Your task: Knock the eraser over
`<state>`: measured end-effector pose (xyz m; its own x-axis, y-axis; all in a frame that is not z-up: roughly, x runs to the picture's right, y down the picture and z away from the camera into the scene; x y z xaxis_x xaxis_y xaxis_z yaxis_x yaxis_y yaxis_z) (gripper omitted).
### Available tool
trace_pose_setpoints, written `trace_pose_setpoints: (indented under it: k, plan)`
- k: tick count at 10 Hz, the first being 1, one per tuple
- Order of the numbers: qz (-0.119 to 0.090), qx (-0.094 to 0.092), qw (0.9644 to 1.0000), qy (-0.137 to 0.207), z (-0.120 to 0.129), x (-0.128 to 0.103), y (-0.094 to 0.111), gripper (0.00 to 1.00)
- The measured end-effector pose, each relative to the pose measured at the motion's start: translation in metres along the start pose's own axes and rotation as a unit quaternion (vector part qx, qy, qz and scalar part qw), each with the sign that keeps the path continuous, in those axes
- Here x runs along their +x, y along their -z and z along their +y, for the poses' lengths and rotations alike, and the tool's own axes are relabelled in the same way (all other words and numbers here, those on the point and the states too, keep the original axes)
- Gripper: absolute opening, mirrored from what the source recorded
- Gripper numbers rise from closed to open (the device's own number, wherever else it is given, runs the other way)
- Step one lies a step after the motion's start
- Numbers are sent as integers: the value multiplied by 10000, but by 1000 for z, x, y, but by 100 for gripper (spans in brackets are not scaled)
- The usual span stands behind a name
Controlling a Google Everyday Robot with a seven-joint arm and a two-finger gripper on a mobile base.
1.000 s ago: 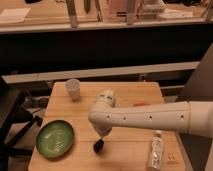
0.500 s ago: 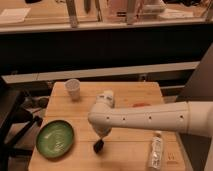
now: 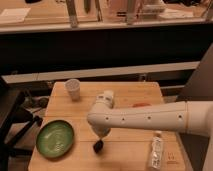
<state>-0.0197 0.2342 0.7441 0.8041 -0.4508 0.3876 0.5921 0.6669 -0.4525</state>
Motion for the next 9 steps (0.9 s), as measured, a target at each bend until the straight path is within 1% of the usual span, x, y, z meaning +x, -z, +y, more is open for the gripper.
trace_pose_setpoints:
  k: [9]
  plan:
    - [-12,20,10000,-3,-5,-6,-5,0]
